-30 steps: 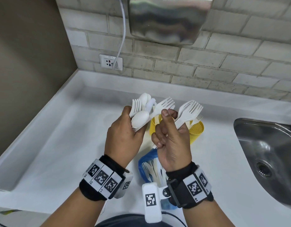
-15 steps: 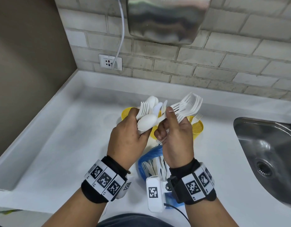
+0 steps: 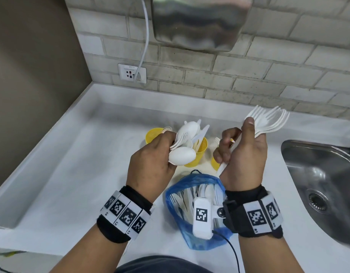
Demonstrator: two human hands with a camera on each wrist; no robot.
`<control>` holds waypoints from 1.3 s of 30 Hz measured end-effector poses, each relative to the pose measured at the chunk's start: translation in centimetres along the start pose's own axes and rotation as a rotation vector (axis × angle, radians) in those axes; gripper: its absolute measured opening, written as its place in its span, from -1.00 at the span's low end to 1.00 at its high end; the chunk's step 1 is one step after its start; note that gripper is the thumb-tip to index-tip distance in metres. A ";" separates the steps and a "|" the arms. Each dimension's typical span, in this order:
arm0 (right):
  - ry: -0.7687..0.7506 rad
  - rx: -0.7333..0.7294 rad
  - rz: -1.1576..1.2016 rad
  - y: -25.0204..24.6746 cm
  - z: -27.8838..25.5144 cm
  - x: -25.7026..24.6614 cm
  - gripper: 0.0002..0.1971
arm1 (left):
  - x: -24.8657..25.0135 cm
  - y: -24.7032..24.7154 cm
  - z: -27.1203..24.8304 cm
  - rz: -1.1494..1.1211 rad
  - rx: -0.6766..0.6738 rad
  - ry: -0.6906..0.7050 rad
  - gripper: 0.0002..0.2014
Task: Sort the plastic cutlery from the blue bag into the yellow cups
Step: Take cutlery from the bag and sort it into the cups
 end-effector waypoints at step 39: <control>-0.067 -0.266 -0.353 4.2 -2.4 2.0 -0.84 | -2.0 1.5 -0.5 0.029 -0.111 -0.074 -0.56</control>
Point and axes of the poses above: each hand's wrist, its own z-axis towards the middle knuckle, its own y-axis out of the palm, x = y × z, the point moved 9 cm from there along z, towards the middle knuckle, and after that the axes turned 15 degrees about -z, right-handed, at the moved point
